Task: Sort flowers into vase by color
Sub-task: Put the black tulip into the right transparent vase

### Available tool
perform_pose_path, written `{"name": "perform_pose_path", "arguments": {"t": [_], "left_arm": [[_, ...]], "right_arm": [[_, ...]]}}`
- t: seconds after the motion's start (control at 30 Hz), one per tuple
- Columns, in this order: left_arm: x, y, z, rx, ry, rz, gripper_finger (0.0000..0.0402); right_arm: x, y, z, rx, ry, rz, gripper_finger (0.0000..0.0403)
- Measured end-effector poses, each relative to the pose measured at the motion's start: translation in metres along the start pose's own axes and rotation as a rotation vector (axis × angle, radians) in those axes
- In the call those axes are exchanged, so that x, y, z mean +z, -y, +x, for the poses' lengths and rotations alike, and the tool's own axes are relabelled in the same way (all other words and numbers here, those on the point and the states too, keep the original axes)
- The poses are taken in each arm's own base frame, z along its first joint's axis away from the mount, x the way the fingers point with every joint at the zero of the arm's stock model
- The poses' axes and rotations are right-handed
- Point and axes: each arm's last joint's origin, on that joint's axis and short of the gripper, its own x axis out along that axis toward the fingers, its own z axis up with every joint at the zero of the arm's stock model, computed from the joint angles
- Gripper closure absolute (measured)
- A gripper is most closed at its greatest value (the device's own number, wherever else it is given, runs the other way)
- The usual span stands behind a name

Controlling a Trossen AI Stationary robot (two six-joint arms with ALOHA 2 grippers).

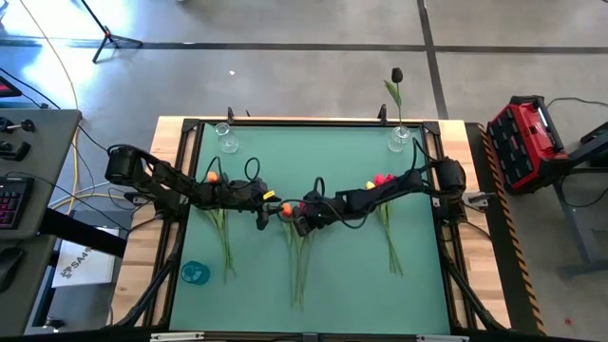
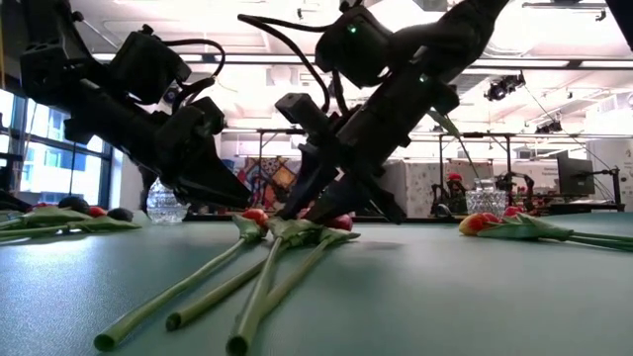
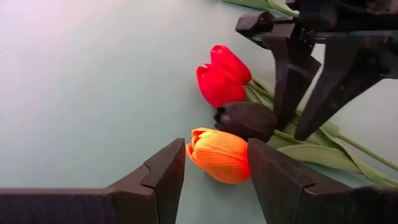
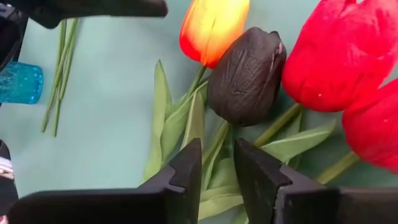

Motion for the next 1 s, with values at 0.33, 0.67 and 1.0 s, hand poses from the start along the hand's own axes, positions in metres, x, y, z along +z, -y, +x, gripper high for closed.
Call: {"name": "perform_pose_path", "arguments": {"t": [0.33,0.67,1.0], "left_arm": [[0.0003,-0.0002,0.0000,0.009,0.005,0.000,0.0238],[0.0008,-0.0001,0.0000,0.008,0.012,-0.001,0.0238],[0.0007,-0.0001,0.0000,0.010,0.011,0.002,0.0238]], "right_arm": [[0.0001,0.0014,0.0000,-0.021,0.012,-0.011,0.0319],[0.0027,-0.0028,0.0003,0.037,0.016,0.035,0.0296],[0.0048,0.0017,0.0078,0.042,0.004,0.070,0.0296]]}}
